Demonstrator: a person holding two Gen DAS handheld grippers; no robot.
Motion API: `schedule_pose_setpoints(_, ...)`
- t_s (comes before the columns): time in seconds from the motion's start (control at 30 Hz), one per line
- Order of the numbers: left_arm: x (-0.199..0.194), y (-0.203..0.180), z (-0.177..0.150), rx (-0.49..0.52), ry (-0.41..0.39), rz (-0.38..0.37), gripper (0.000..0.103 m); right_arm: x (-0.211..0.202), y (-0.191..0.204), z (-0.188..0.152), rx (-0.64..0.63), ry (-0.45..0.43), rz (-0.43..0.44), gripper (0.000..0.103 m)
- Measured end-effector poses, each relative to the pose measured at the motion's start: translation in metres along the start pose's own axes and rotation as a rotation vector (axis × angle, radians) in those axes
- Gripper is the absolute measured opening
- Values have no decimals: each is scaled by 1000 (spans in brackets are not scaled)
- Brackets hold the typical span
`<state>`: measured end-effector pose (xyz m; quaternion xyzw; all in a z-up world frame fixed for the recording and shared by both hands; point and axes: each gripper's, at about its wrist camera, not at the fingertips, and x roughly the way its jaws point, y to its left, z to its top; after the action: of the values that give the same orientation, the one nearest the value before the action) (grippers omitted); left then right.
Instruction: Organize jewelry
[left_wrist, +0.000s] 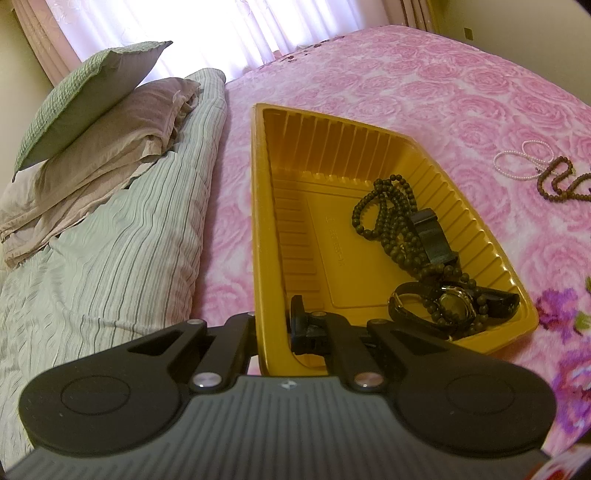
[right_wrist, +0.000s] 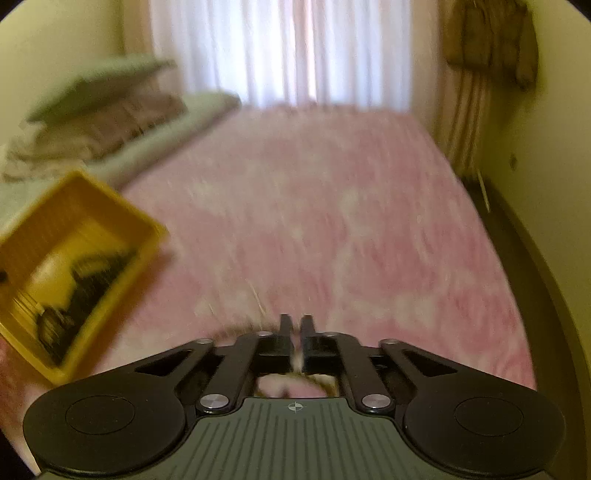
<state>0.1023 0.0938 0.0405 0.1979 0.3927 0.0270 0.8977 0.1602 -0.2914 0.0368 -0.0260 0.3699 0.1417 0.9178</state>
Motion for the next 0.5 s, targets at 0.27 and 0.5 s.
schedule_pose_setpoints(0.27, 1, -1, 0, -3, 5, 5, 3, 35, -28, -31, 95, 54, -1, 53)
schedule_pose_setpoints(0.5, 2, -2, 1, -2, 8, 6, 3, 50, -10, -44, -30, 71, -48, 22)
